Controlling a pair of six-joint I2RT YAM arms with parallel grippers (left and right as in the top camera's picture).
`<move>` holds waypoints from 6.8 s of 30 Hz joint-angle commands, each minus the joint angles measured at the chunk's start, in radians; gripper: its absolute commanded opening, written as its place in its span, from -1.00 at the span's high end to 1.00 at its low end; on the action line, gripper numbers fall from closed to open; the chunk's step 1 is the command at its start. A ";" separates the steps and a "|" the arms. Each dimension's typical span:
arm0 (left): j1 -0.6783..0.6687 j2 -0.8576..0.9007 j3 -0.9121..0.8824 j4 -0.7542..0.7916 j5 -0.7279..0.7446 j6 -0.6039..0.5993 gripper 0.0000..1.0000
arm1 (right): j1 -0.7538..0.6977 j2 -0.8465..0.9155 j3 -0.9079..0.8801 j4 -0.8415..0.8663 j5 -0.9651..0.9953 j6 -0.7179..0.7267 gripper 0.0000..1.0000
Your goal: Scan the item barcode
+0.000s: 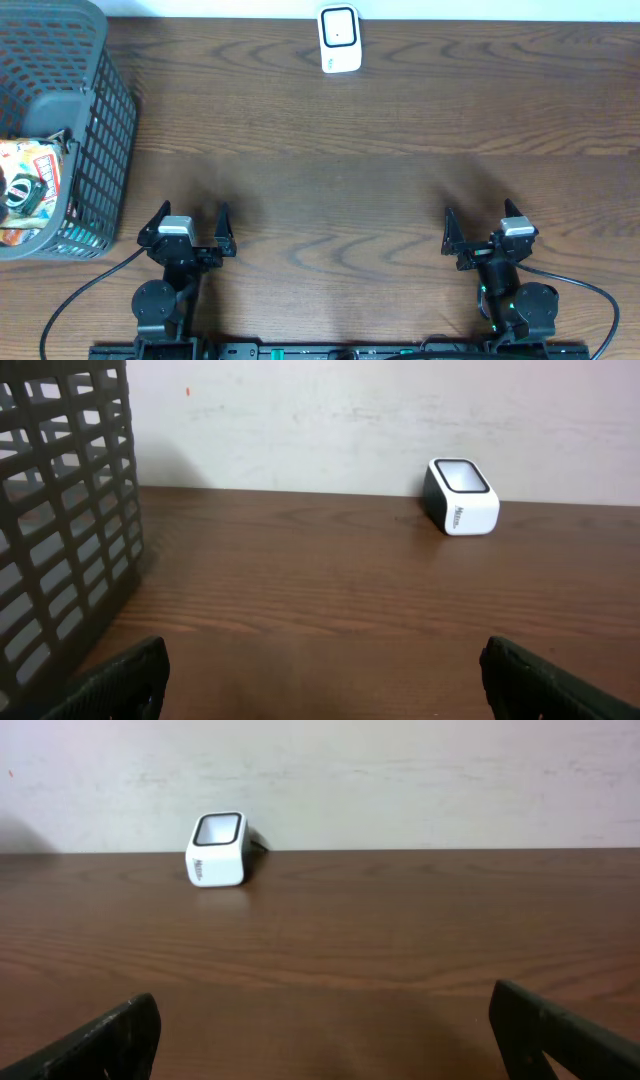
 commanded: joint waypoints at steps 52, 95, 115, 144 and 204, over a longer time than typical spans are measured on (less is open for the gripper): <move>-0.002 0.525 0.819 -0.040 0.156 -0.025 -0.95 | -0.006 -0.005 -0.001 -0.004 -0.003 0.002 -0.99; 0.696 1.844 1.968 -0.790 -0.146 -0.078 -0.95 | -0.006 -0.005 -0.001 -0.004 -0.003 0.002 -0.99; 0.626 2.023 1.887 -0.869 -0.142 0.077 -0.95 | -0.006 -0.005 -0.001 -0.004 -0.003 0.002 -0.99; 0.543 2.176 1.770 -0.802 -0.474 0.087 -0.74 | -0.006 -0.005 -0.001 -0.004 -0.003 0.002 -0.98; 0.552 1.474 1.770 -0.517 -0.132 -0.086 0.85 | -0.006 -0.005 -0.001 -0.004 -0.003 0.002 -0.98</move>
